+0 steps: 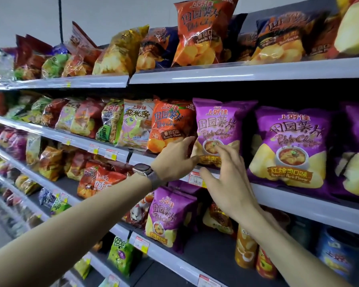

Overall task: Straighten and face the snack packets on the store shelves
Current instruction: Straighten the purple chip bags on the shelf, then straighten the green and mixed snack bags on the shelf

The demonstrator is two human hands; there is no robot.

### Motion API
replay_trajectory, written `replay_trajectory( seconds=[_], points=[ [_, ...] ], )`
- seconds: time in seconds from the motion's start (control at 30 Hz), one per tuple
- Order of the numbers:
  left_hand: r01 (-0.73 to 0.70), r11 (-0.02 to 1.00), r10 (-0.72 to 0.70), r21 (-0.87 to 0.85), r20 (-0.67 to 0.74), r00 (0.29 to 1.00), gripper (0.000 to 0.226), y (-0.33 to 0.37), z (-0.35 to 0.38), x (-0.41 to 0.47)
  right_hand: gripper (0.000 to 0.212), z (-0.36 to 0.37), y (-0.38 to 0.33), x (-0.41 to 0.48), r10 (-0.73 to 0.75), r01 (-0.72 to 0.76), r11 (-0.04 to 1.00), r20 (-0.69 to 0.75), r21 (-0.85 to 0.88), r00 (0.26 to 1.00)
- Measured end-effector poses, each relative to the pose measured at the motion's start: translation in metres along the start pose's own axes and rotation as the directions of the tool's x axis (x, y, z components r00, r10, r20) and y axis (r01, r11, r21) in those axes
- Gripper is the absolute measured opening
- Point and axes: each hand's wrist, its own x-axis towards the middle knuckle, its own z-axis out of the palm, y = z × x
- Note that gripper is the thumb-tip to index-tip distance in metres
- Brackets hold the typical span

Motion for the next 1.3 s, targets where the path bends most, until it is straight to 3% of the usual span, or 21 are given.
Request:
replay_trajectory(
  seconds=[0.17,0.33,0.57,0.7,0.87,1.1,1.3],
  points=[
    [0.010,0.993,-0.014,0.121,0.030,0.999,0.049,-0.033,-0.032,-0.031,0.056,0.032,-0.019,0.014,-0.019,0.025,0.998,0.115,-0.050,0.993],
    [0.120,0.986,-0.120,0.114,-0.002,0.993,0.042,-0.097,-0.060,-0.045,0.049,0.078,-0.051,0.036,-0.024,0.055,0.986,0.194,-0.155,0.981],
    [0.254,0.954,-0.243,0.160,-0.085,0.966,0.048,-0.222,-0.093,-0.045,0.040,0.162,-0.104,0.086,-0.052,0.074,0.984,0.134,-0.164,0.990],
    [0.266,0.947,-0.240,0.178,-0.152,0.959,0.046,-0.285,-0.117,-0.030,0.049,0.204,-0.123,0.116,-0.056,0.074,0.979,0.098,-0.189,0.994],
    [0.273,0.946,-0.252,0.172,-0.136,0.958,0.047,-0.350,-0.136,0.004,0.066,0.246,-0.136,0.144,-0.013,0.003,0.982,-0.051,-0.191,0.999],
    [0.182,0.983,-0.177,0.026,-0.118,0.977,0.068,-0.417,-0.142,0.064,0.085,0.288,-0.135,0.159,0.041,-0.063,0.972,-0.099,-0.228,0.994],
    [0.176,0.954,-0.209,-0.242,-0.118,0.971,0.089,-0.438,-0.128,0.120,0.076,0.300,-0.134,0.166,0.013,-0.037,0.979,-0.119,-0.201,0.993]
  ],
)
